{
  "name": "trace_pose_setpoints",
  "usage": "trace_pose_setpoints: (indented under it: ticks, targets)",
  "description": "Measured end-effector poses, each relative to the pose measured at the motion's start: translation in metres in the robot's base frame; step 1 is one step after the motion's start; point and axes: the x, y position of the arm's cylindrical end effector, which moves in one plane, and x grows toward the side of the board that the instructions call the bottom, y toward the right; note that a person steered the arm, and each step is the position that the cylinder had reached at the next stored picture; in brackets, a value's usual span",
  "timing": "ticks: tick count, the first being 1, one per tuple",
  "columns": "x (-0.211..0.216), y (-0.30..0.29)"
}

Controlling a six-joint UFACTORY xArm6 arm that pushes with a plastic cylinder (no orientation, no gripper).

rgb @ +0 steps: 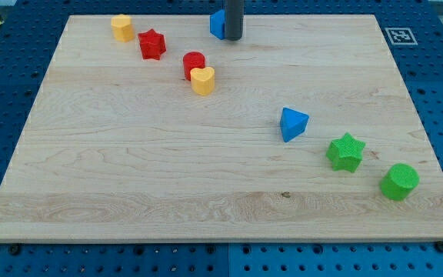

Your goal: Move the blue triangle towards the top center

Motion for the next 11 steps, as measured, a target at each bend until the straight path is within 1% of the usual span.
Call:
trace_pose_setpoints:
  ticks: [1,2,3,4,6,7,8,9,10,11]
  targets:
    - [0.0,0.0]
    - [0.013,0.007]
    - [0.054,0.012]
    - [0.109,0.012]
    - [0.201,0.011]
    - [0.209,0.011]
    - [0.241,0.036]
    - [0.25,0.045]
    - [0.25,0.047]
    - [0.243,0.073]
